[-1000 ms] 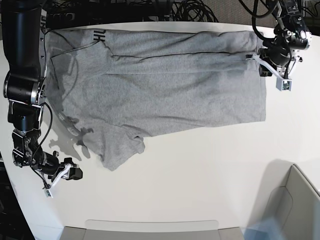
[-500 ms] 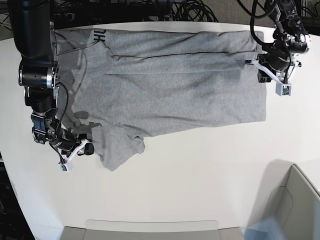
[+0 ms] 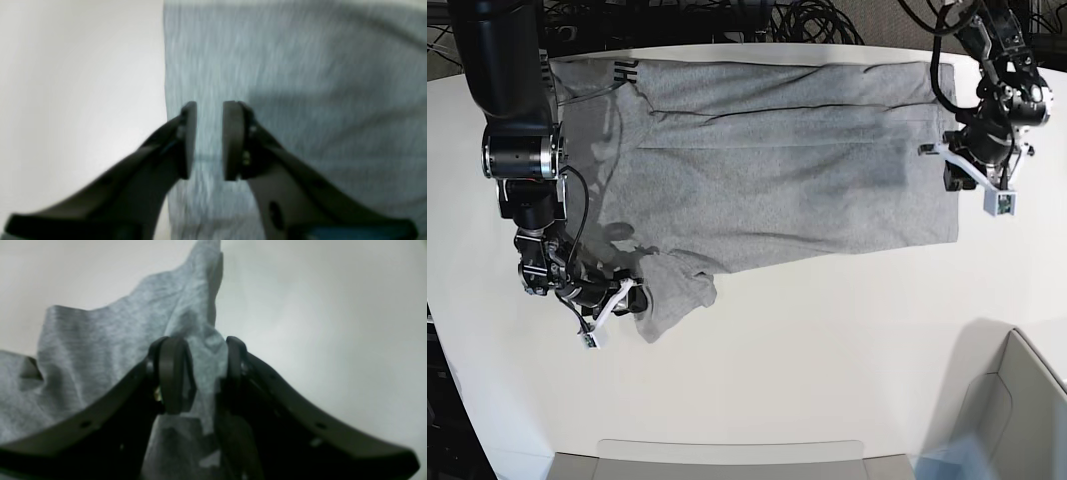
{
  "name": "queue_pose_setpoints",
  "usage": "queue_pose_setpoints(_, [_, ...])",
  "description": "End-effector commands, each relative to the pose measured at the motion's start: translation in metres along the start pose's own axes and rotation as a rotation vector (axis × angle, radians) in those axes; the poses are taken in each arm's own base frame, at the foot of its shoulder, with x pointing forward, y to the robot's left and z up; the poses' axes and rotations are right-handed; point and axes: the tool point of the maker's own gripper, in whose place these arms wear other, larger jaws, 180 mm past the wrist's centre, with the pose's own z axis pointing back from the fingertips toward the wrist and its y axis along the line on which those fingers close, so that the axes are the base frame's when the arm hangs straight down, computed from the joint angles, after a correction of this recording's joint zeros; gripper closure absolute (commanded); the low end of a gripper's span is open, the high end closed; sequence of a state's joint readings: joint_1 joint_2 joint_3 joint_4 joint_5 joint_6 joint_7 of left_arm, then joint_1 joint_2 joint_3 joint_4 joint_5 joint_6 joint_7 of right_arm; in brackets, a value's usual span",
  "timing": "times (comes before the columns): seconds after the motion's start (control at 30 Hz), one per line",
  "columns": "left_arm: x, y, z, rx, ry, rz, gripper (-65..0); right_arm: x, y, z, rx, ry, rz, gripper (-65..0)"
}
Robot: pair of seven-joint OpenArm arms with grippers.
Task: Fold the T-shirt properly
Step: 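Release the right gripper and reach it to the shirt's hem corner, then release the left gripper and grasp the hem corner beside it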
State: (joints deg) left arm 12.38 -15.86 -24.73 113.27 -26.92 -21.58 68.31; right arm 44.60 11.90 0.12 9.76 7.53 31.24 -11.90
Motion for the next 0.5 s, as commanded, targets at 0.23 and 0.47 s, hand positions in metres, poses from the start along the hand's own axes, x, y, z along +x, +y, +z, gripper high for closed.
queue_pose_setpoints(0.23, [0.054, 0.045, -0.029, -0.037, -0.020, -0.120, -27.5, 0.010, -0.007, 0.006, -0.010, 0.017, 0.017, -20.5])
queue_pose_setpoints(0.47, [0.037, 0.083, -0.073, -0.083, 0.069, 0.050, -27.3, 0.009, -0.022, 0.014, -0.038, 0.020, 0.015, -20.5])
